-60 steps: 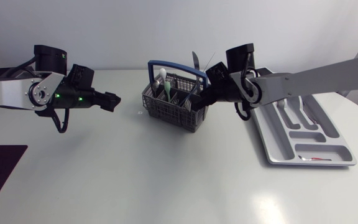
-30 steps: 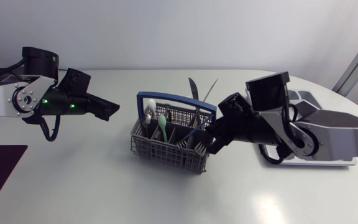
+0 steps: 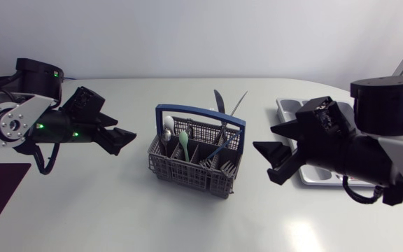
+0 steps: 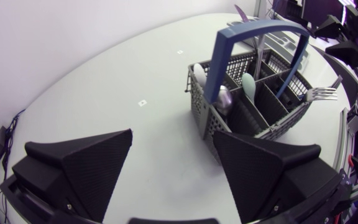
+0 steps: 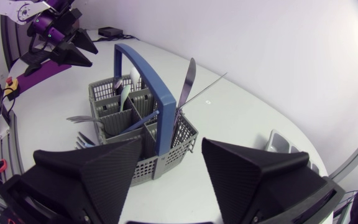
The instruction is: Unload the cutlery basket into the drawer organizer.
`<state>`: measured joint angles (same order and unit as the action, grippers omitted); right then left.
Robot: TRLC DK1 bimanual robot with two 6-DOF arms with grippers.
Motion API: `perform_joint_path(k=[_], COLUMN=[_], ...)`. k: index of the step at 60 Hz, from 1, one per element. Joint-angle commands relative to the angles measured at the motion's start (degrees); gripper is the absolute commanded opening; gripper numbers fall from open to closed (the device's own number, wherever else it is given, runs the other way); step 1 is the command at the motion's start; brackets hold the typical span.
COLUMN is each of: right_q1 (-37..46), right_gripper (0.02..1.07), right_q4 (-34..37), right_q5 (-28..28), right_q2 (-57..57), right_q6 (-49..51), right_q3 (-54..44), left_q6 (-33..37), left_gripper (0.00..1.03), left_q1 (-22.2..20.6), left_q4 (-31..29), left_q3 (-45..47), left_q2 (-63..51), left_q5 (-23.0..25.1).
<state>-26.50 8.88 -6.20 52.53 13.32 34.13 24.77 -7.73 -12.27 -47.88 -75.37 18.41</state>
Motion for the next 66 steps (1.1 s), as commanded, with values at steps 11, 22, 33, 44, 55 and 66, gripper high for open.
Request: perform_joint_path(k=[11, 22, 33, 44, 55, 66], right_q1=[1.19, 1.89, 2.16, 1.72, 1.45, 1.80], right_gripper=[0.11, 0.07, 0.07, 0.07, 0.07, 0.07], right_q4=[2.01, -1.59, -5.37, -8.45, -9.32, -9.94], right_q5=[-1.80, -3.12, -4.61, -5.05, -5.23, -5.49], right_q2=[2.05, 12.15, 20.33, 27.80, 34.57, 39.84], right_q6=[1.09, 2.76, 2.67, 2.32, 2.23, 2.32], right_q3=[-3.81, -1.70, 1.38, 5.51, 11.22, 16.76], left_q6=[2.38, 2.38, 2.30, 2.03, 1.68, 0.36], left_gripper=[0.46, 0.13, 0.06, 0.06, 0.06, 0.06], left_q1=[-2.56, -3.17, -4.49, -5.28, -4.84, -4.23], left_q4=[-2.76, -2.67, -2.41, -2.32, -1.00, 0.23], left_q3=[0.68, -3.27, -4.68, -4.77, -5.12, -7.05], left_q2=[-4.34, -12.69, -15.07, -14.98, -15.51, -17.00], left_q5=[4.26, 4.26, 5.84, 7.51, 7.60, 8.13])
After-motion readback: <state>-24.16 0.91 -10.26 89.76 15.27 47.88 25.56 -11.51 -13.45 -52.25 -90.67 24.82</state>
